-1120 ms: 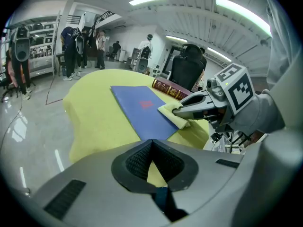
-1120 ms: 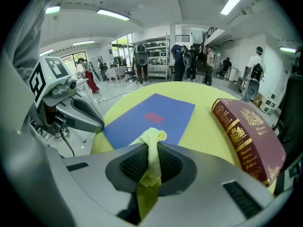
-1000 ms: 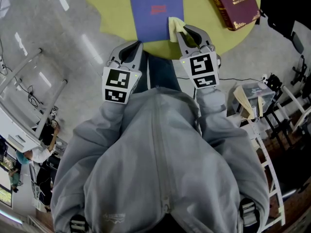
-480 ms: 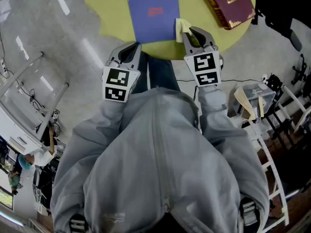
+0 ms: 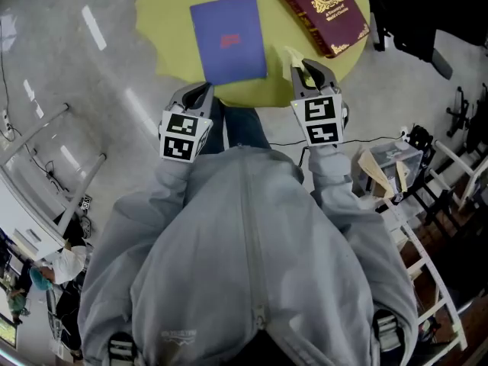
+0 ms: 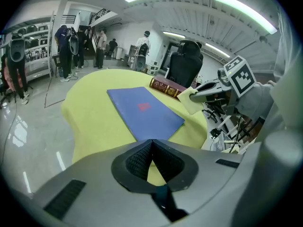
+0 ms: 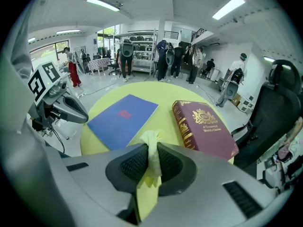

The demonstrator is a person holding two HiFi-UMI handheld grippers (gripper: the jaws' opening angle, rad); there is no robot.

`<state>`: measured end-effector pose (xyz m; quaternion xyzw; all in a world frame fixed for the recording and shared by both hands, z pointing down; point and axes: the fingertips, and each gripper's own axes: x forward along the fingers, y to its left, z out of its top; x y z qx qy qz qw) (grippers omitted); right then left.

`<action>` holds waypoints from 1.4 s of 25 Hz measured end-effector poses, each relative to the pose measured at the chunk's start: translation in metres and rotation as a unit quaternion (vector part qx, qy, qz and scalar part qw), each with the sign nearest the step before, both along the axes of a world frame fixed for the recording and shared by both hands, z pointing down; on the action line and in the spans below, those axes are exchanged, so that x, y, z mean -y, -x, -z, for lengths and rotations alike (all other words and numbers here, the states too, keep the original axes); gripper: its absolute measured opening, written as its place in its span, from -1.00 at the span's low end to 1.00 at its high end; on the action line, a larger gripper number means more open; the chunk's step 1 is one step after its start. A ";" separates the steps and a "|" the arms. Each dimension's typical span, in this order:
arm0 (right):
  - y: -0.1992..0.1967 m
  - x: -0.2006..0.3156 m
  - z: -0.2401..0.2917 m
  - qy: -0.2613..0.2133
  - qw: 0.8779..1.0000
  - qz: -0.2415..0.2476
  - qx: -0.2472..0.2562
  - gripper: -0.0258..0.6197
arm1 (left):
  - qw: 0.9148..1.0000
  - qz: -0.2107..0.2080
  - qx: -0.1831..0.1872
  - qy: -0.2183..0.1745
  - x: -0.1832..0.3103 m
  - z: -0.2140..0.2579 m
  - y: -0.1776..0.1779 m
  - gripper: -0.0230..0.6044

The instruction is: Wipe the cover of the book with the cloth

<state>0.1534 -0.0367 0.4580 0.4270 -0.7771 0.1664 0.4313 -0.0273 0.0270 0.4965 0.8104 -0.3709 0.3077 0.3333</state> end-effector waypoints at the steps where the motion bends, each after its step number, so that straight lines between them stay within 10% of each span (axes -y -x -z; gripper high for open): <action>1: -0.001 0.000 0.009 -0.006 1.000 -0.002 0.000 -0.75 | 1.000 0.000 -0.001 -0.003 0.001 0.007 0.000 -0.87; 11: 0.021 0.026 0.152 -0.155 0.987 -0.001 0.041 -0.75 | 0.985 0.004 -0.004 -0.173 0.065 0.149 -0.003 -0.87; 23: 0.041 0.054 0.340 -0.357 0.925 -0.014 0.126 -0.75 | 0.913 0.071 -0.031 -0.401 0.108 0.359 -0.001 -0.87; 27: 0.049 0.055 0.372 -0.390 0.906 -0.015 0.162 -0.75 | 0.895 0.092 -0.045 -0.434 0.111 0.394 -0.011 -0.87; 35: 0.055 0.056 0.391 -0.395 0.889 -0.028 0.229 -0.75 | 0.884 0.114 -0.076 -0.446 0.110 0.423 -0.020 -0.87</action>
